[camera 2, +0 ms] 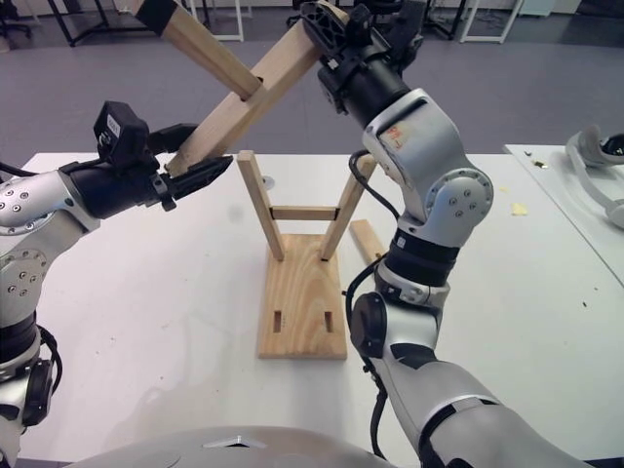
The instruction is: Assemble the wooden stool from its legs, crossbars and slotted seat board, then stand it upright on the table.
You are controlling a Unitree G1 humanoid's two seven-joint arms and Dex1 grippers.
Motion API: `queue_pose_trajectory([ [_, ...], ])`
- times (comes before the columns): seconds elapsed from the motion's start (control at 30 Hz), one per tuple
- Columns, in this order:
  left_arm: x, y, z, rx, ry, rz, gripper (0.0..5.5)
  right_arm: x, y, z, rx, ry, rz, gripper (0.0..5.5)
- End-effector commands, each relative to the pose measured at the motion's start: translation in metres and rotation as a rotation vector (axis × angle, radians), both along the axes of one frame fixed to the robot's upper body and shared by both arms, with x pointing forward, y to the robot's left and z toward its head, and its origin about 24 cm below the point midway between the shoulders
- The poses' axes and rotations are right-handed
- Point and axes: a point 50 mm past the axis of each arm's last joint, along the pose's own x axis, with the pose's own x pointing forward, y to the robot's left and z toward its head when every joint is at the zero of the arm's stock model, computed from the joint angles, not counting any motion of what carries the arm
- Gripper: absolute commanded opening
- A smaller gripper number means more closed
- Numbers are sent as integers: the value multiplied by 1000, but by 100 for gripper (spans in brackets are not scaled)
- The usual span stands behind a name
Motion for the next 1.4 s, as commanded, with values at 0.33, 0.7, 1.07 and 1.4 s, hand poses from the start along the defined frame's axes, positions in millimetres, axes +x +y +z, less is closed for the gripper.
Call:
queue_pose_trajectory([
  [0.33,-12,52,-10,-81,13,202,377,-57,-80,-36,-306,183,-235,103],
  [0.7,-8,61,-40,-128,48,425,377,-92,-61,-92,-713,342,-211,103],
  [1.07,-5,62,-40,-119,55,429,377,-104,-52,-104,-853,242,-319,103],
  [1.4,-5,54,-41,-87,54,412,377,-128,-56,-132,-961,335,-530,104],
])
